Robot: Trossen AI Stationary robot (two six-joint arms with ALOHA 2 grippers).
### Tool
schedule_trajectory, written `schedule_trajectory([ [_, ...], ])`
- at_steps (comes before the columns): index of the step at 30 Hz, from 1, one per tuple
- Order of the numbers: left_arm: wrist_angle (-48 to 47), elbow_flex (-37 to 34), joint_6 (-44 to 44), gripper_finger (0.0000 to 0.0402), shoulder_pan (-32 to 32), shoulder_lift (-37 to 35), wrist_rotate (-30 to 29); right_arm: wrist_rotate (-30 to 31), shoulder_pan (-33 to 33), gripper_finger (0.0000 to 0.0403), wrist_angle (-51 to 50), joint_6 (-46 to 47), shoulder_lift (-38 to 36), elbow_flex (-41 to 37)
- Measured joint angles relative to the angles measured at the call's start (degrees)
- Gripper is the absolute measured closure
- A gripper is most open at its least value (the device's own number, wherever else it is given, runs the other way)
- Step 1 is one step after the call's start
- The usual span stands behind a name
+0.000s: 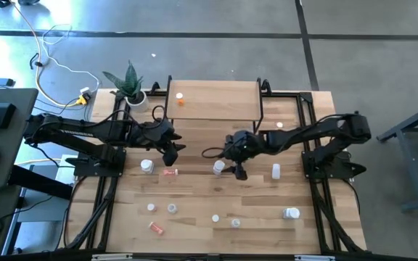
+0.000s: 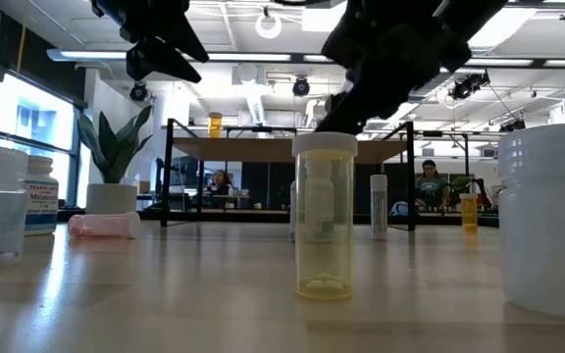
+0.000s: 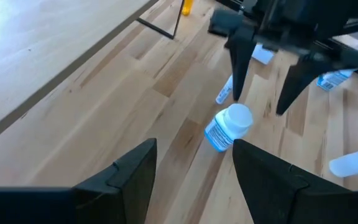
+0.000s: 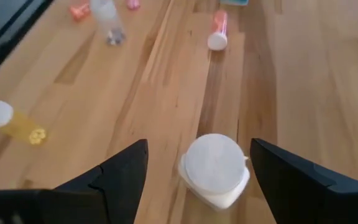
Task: Pick and place medicine bottles onto shelf by color
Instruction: Put the top blue pill bottle on the shelf
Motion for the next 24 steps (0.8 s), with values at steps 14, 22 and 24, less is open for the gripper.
schedule_trajectory([
  [14,-1.28,0.0,-0.7,0.0202,0.0,0.02,0.03,1.67,0.04,0.0148,1.03,0.52,5.93,0.0],
  [22,-1.28,0.0,-0.66,0.0202,0.0,0.02,0.06,1.75,0.04,0.0206,1.65,2.47,6.01,0.0],
  [24,-1.28,0.0,-0.59,0.0202,0.0,0.02,0.04,1.99,0.04,0.0217,1.83,2.45,5.99,0.0],
])
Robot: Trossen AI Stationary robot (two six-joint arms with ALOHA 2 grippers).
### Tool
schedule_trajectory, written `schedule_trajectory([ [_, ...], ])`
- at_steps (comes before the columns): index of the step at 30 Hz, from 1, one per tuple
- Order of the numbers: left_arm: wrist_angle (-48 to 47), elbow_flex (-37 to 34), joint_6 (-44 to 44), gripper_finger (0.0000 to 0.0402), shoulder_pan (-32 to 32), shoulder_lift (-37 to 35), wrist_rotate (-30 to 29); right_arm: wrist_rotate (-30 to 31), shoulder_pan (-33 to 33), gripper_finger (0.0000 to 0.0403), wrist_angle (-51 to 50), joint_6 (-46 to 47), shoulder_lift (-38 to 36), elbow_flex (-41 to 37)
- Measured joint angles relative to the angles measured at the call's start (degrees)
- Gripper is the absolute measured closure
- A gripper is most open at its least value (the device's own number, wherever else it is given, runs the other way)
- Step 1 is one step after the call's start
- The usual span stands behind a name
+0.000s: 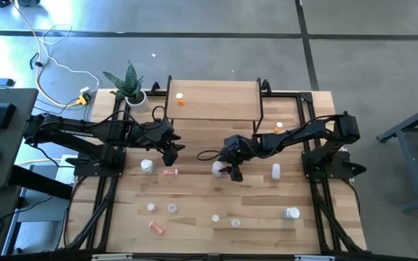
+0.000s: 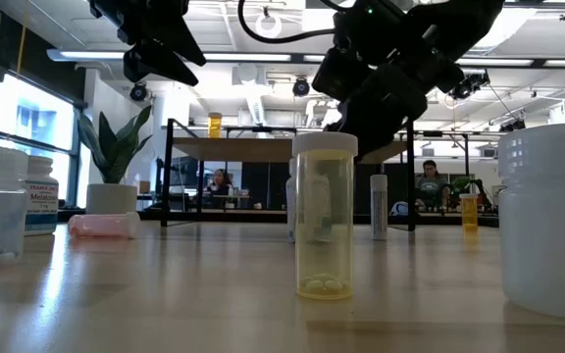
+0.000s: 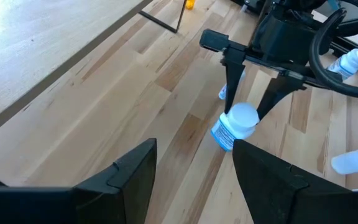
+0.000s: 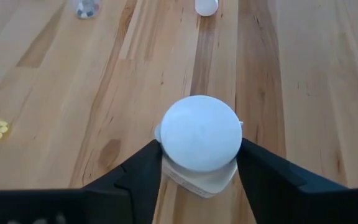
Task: Pick and place medicine bottles onto shelf by color
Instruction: Put the top blue pill bottle on the shelf
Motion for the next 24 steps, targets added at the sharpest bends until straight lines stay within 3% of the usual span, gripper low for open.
schedule_trajectory([
  [9,0.0,0.02,0.06,0.0202,0.0,0.0,-0.25,0.1,-0.02,0.0243,0.12,-0.3,-0.01,0.0],
  [24,0.0,0.02,0.06,0.0202,0.0,0.0,-0.44,0.99,0.24,0.0152,4.09,0.07,-0.01,0.0],
])
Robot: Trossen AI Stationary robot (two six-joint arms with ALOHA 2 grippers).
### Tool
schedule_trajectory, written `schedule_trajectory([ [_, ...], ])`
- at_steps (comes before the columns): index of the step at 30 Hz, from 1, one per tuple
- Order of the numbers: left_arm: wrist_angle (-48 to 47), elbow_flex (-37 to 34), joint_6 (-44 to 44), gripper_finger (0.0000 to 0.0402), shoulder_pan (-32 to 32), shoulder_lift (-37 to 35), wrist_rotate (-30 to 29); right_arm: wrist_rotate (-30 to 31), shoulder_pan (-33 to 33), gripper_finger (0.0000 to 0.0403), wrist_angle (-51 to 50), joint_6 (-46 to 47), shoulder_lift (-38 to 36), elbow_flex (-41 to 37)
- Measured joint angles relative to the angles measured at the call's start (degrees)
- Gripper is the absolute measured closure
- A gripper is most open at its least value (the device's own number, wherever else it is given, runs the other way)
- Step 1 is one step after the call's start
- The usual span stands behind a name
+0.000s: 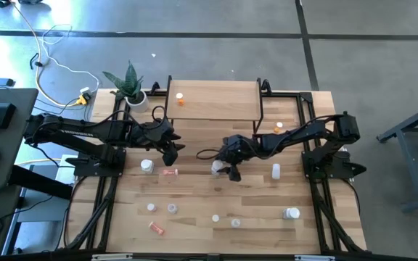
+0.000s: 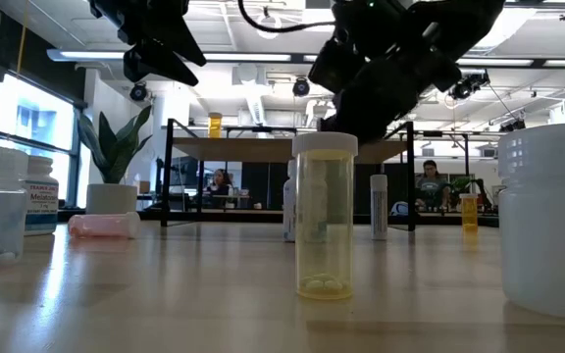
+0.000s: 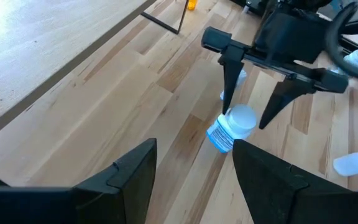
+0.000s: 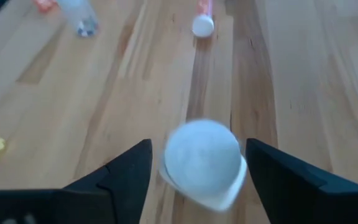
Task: Pick and place medicine bottles onto shelf by color
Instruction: Put the top blue pill bottle on the shelf
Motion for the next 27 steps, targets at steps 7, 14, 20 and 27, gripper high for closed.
schedule_trajectory([
  [7,0.0,0.0,0.0,0.0202,0.0,0.0,0.01,-0.19,0.0,0.0151,0.97,-0.5,0.55,0.0],
  [14,-1.24,0.02,0.0,0.0202,0.0,0.02,0.0,-0.66,0.0,0.0157,1.51,-0.5,1.27,-0.07],
  [20,-2.07,0.02,0.02,0.0202,0.02,0.02,0.0,-0.76,0.0,0.0218,1.21,1.31,1.25,-0.04],
  [27,-2.12,0.02,0.0,0.0202,0.02,0.02,0.0,0.18,-0.07,0.0244,1.0,2.84,1.12,0.0],
])
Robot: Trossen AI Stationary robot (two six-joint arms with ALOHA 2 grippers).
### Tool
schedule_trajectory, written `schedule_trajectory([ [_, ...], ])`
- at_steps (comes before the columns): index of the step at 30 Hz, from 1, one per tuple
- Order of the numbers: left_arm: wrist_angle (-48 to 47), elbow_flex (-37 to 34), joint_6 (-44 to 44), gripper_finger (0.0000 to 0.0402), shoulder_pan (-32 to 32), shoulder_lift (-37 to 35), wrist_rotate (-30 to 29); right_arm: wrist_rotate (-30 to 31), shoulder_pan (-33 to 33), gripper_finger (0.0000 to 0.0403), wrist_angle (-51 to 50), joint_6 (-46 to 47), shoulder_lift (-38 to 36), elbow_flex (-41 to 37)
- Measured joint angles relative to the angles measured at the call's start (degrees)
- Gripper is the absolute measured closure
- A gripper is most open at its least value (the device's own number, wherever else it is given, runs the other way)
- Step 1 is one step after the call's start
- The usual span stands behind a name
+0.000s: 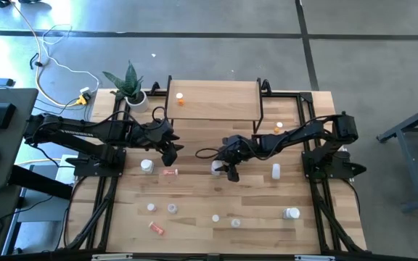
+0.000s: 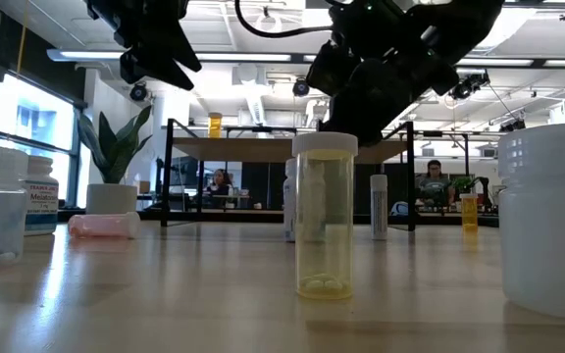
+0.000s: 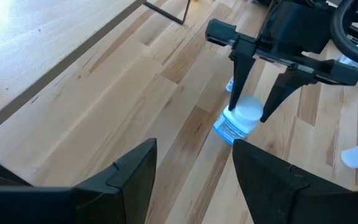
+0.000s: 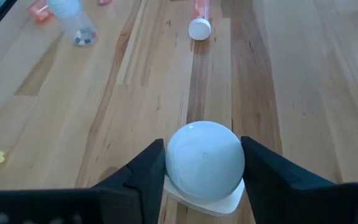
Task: Pick and place medicine bottles onto shelf by color
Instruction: Put the top blue pill bottle on the shelf
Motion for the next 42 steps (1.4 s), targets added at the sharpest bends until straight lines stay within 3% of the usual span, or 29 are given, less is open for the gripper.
schedule_trajectory([
  [6,0.0,0.0,-0.29,0.0202,-0.02,0.0,0.0,0.41,-1.69,0.0244,-0.75,2.73,-2.46,-0.09],
  [16,-2.42,0.0,-2.99,0.0202,-0.02,0.0,0.02,0.96,-6.46,0.0243,-0.72,12.13,-14.84,-0.09],
  [27,-2.78,0.0,-0.4,0.0202,0.04,-0.02,-1.29,17.65,-13.57,0.024,-0.57,9.7,-29.15,-0.07],
  [32,-2.75,0.0,0.47,0.0202,0.04,-0.02,-2.26,27.58,-18.32,0.0239,2.74,6.45,-32.41,-0.04],
  [35,-2.75,0.0,0.48,0.0202,0.05,-0.02,-2.62,29.48,-21.34,0.0238,4.36,4.27,-32.79,0.9],
  [42,-2.78,0.0,1.09,0.0202,0.04,-0.02,-4.31,31.16,-27.23,0.0238,-13.68,7.03,-28.18,13.29],
])
